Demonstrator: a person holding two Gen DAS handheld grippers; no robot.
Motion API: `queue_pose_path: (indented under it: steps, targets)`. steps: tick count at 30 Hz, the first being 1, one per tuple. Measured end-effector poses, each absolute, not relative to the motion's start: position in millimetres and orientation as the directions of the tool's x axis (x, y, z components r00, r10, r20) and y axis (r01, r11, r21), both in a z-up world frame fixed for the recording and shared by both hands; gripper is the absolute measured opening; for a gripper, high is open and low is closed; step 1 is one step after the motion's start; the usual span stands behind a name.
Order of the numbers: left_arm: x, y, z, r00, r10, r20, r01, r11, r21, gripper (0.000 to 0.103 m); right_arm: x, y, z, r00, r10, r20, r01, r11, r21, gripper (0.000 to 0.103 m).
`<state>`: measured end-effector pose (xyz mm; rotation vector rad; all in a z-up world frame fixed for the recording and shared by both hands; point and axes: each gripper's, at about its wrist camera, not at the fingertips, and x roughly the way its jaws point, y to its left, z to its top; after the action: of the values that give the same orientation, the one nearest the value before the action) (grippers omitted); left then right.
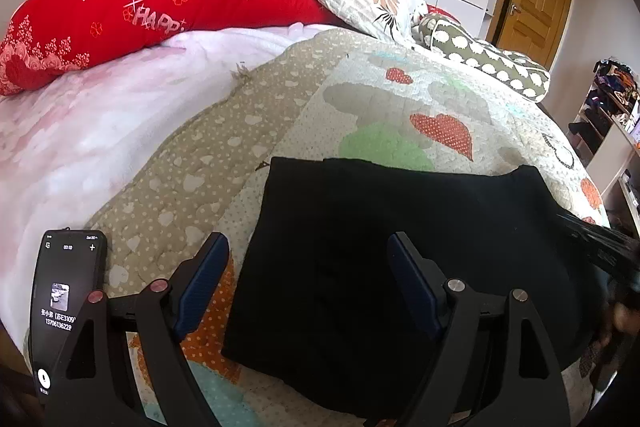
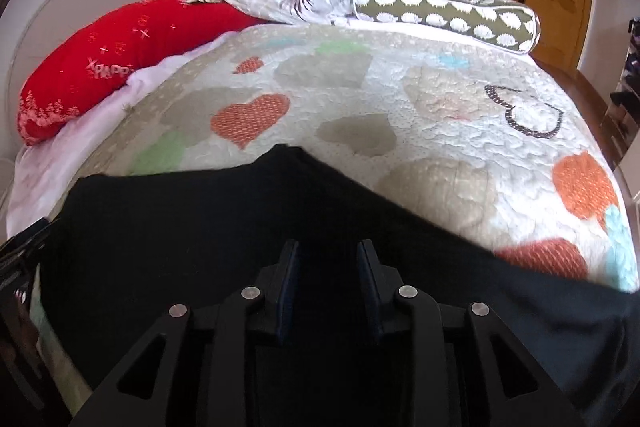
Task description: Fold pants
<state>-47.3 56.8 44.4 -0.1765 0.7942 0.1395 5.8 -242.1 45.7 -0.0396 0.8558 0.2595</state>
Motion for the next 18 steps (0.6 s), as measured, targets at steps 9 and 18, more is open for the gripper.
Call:
queue_pose_path:
  steps: [9,18]
  targets:
    - [-50,57,47,0.703,0.040,-0.710,-0.189,0.973,-0.132,0.082,-95,-281,60,0.630,0.184,-0.755,-0.258,0.966,0.020,0.047]
    - [-48,50,43,0.692,0.060,-0.719,-0.192,0.976,-0.103,0.082,-119,-271,37,0.598,0.156,-0.786,-0.321,0.945,-0.057,0.047]
